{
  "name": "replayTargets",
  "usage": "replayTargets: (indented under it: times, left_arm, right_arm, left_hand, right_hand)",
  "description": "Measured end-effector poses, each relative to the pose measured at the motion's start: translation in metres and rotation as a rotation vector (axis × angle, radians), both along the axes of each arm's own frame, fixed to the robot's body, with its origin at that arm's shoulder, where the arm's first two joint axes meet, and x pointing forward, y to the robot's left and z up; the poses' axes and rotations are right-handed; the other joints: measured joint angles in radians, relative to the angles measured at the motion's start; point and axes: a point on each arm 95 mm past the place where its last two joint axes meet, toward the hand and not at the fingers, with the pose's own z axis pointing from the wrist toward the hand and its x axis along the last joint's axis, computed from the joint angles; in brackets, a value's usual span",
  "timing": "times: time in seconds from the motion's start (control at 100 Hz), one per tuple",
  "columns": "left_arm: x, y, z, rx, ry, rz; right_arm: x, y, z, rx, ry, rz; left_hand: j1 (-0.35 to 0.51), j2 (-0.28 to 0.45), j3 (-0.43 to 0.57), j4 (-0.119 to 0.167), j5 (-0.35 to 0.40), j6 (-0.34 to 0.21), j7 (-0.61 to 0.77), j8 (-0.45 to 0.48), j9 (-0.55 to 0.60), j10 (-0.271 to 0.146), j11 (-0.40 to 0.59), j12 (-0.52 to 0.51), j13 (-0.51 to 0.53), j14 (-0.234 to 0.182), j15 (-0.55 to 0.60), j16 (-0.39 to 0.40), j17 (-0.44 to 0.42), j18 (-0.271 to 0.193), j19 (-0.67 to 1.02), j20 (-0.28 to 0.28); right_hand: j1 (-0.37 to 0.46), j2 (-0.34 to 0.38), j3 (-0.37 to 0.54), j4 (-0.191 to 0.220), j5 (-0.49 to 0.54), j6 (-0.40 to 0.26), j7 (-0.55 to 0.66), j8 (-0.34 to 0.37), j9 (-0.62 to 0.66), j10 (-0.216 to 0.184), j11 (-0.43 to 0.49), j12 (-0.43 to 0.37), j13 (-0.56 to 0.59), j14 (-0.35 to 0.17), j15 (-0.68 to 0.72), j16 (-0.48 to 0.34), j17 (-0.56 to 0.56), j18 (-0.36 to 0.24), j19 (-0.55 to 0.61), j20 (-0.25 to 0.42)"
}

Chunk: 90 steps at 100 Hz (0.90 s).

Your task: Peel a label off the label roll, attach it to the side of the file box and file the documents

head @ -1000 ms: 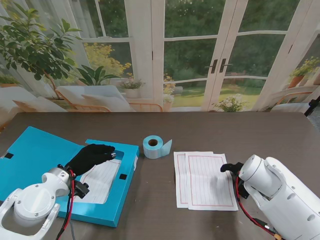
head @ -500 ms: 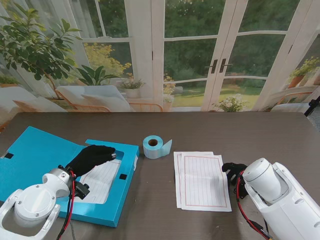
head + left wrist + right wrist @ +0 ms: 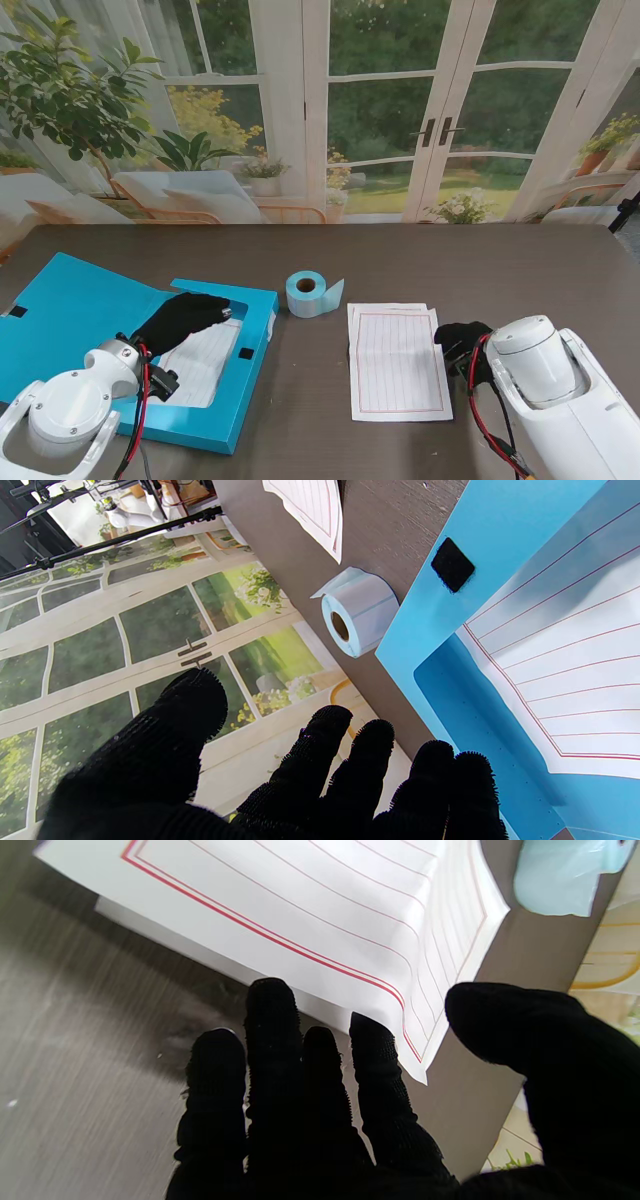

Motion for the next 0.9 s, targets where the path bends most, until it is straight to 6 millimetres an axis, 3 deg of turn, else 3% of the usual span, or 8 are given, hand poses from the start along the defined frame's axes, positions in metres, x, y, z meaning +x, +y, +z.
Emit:
replayTargets:
  times: [0.15, 0.19, 0.25, 0.44, 0.64, 0.78, 0.9]
  left_arm:
    - [0.000, 0.000, 0.000, -0.001, 0.006, 0.001]
    - [0.000, 0.000, 0.000, -0.001, 0.008, 0.002]
    - [0.000, 0.000, 0.000, -0.002, 0.011, 0.004]
    - [-0.001, 0.000, 0.000, -0.006, 0.019, 0.006]
    - [-0.002, 0.000, 0.000, -0.008, 0.026, 0.009]
    - [-0.002, 0.000, 0.001, -0.010, 0.031, 0.010]
    - [-0.003, 0.000, 0.001, -0.012, 0.034, 0.014]
  right_arm:
    - [0.001, 0.001, 0.004, 0.042, -0.015, -0.026]
    - [0.001, 0.000, 0.005, 0.048, -0.020, -0.040]
    - [0.001, 0.003, 0.004, 0.034, -0.025, -0.044]
    - [-0.002, 0.015, -0.001, 0.101, -0.018, -0.047]
    - [-0.001, 0.015, 0.002, 0.110, -0.037, -0.079]
    - [-0.002, 0.018, 0.002, 0.139, -0.038, -0.085]
    - [-0.003, 0.020, 0.001, 0.136, -0.036, -0.080]
  left_hand:
    - [0.000, 0.000, -0.001, 0.000, 0.000, 0.000, -0.001, 0.000, 0.000, 0.000, 0.000, 0.000, 0.000, 0.000, 0.000, 0.000, 0.001, 0.000, -0.014, 0.002]
    - [0.001, 0.000, -0.001, 0.000, 0.000, 0.000, -0.001, 0.000, 0.000, 0.000, 0.000, 0.000, 0.000, 0.000, -0.001, 0.000, 0.002, 0.000, -0.025, 0.004]
    - [0.011, 0.000, -0.012, 0.011, 0.000, 0.001, -0.001, 0.000, 0.000, 0.000, 0.000, 0.000, 0.004, 0.000, -0.009, 0.000, 0.010, 0.000, -0.039, 0.005]
    - [0.019, 0.000, -0.015, 0.012, 0.000, 0.002, -0.002, 0.000, 0.000, 0.000, 0.000, 0.000, 0.010, 0.000, -0.010, 0.000, 0.046, 0.000, -0.141, 0.030]
    - [0.029, 0.016, -0.033, 0.012, 0.000, 0.003, -0.002, 0.001, 0.000, 0.001, -0.001, 0.000, 0.012, 0.000, -0.010, 0.001, 0.078, 0.004, -0.244, 0.078]
    - [0.029, 0.016, -0.036, 0.012, 0.000, 0.003, -0.003, 0.001, 0.000, 0.001, -0.001, 0.000, 0.012, 0.000, -0.010, 0.001, 0.078, 0.004, -0.246, 0.090]
    - [0.029, 0.016, -0.038, 0.012, 0.000, 0.003, -0.004, 0.001, 0.000, 0.001, -0.001, 0.000, 0.012, 0.001, -0.010, 0.001, 0.078, 0.004, -0.257, 0.100]
  right_hand:
    - [0.150, -0.011, -0.033, -0.430, 0.041, -0.001, 0.108, -0.030, 0.071, 0.000, -0.013, 0.000, 0.041, -0.014, -0.002, 0.000, 0.000, 0.000, -0.018, -0.005]
    - [0.167, -0.011, -0.035, -0.505, 0.068, -0.012, 0.131, -0.030, 0.095, 0.000, -0.014, 0.000, 0.061, -0.017, 0.000, 0.000, 0.000, 0.000, -0.020, -0.016]
    - [0.192, -0.011, -0.062, -0.562, 0.117, -0.036, 0.161, -0.030, 0.140, 0.000, -0.025, 0.000, 0.098, -0.021, -0.006, 0.000, -0.001, 0.006, -0.031, -0.018]
    - [0.228, -0.029, -0.055, -0.563, 0.218, -0.110, 0.199, -0.030, 0.258, -0.008, -0.048, 0.000, 0.156, -0.032, -0.037, 0.000, 0.001, 0.008, -0.047, -0.036]
    - [0.250, -0.087, 0.056, -0.566, 0.286, -0.134, 0.205, -0.029, 0.336, -0.022, -0.079, -0.001, 0.211, -0.039, -0.070, 0.000, 0.001, 0.018, -0.062, -0.047]
    - [0.245, -0.150, 0.086, -0.422, 0.304, -0.132, 0.205, -0.020, 0.380, -0.027, -0.106, -0.001, 0.231, -0.039, -0.087, 0.002, 0.001, 0.020, -0.070, -0.055]
    - [0.212, -0.170, 0.087, -0.237, 0.288, -0.133, 0.204, -0.018, 0.379, -0.032, -0.114, 0.006, 0.230, -0.039, -0.088, 0.012, 0.001, 0.020, -0.070, -0.066]
